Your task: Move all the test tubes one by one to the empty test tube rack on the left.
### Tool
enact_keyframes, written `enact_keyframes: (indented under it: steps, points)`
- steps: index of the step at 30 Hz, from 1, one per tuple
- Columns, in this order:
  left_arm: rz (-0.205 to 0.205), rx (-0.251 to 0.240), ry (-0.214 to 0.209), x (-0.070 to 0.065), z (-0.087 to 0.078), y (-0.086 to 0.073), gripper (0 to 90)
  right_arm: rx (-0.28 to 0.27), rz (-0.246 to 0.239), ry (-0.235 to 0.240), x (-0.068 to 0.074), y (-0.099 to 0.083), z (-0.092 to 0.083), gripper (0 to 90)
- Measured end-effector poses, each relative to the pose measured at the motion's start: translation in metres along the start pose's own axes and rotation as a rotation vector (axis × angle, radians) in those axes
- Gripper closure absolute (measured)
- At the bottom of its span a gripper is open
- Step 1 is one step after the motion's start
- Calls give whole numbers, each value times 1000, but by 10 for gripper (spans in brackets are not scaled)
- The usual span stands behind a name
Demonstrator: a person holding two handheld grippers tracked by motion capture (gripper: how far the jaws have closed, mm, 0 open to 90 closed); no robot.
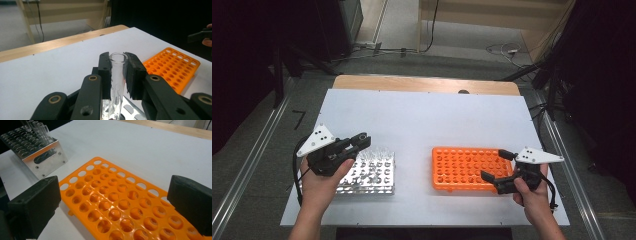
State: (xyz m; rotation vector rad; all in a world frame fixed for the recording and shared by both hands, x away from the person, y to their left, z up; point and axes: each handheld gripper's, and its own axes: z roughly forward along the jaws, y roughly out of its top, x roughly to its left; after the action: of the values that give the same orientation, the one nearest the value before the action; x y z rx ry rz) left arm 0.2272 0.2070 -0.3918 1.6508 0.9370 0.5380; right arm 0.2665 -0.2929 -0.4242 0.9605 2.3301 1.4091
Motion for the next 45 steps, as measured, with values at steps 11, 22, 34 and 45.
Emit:
enact_keyframes:
  steps: [11, 22, 34, 45]
  points:
    - [-24, -24, 54, 16, -14, -1, 763, -13, 21, -33, -12, -4, -8, 0]
    - [-47, -28, 120, 30, -17, -10, 762, -12, 24, -45, -16, -5, -8, 0]
    - [-95, -7, 142, 39, -4, -30, 762, -10, 31, -48, -19, -7, -7, 0]
    - [-61, 101, 154, 32, 7, -43, 754, -6, 31, -45, -20, -9, -5, 0]
